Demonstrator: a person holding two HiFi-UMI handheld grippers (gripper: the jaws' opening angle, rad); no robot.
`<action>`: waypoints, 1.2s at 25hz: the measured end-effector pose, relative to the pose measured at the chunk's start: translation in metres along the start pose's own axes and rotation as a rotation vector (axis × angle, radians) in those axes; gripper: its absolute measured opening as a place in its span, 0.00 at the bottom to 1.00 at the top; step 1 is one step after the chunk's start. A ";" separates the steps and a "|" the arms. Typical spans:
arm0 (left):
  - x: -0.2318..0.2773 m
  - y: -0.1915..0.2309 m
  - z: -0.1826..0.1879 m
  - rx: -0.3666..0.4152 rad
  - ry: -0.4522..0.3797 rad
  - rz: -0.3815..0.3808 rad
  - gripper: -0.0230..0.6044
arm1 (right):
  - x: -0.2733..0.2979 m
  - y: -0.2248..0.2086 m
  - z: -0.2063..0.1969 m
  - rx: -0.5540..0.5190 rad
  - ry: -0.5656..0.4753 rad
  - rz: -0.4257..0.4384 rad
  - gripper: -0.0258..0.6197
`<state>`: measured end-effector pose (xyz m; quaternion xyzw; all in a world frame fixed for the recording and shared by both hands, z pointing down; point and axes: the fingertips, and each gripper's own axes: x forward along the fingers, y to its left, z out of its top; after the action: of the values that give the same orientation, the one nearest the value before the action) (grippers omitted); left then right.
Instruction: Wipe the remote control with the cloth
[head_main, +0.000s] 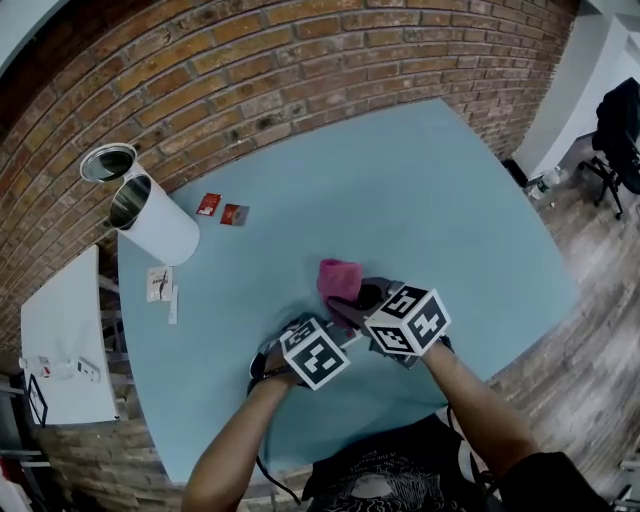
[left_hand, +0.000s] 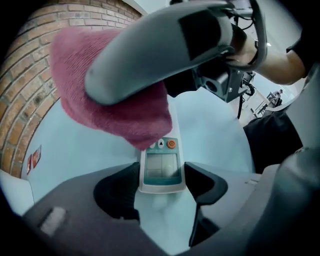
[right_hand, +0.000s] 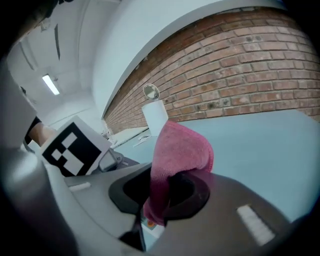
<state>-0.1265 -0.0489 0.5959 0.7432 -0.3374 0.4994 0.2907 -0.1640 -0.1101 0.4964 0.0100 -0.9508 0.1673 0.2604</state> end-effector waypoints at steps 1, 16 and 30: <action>0.000 0.000 -0.001 0.000 0.002 -0.001 0.49 | 0.009 0.001 0.000 -0.018 0.029 0.020 0.14; -0.001 0.000 0.000 0.005 0.011 -0.007 0.49 | 0.043 -0.026 -0.013 -0.025 0.146 0.057 0.14; 0.001 0.001 -0.002 0.006 0.030 -0.008 0.49 | 0.011 -0.075 -0.019 0.066 0.107 -0.023 0.14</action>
<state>-0.1281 -0.0482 0.5971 0.7378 -0.3286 0.5103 0.2955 -0.1562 -0.1737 0.5402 0.0204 -0.9294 0.1958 0.3124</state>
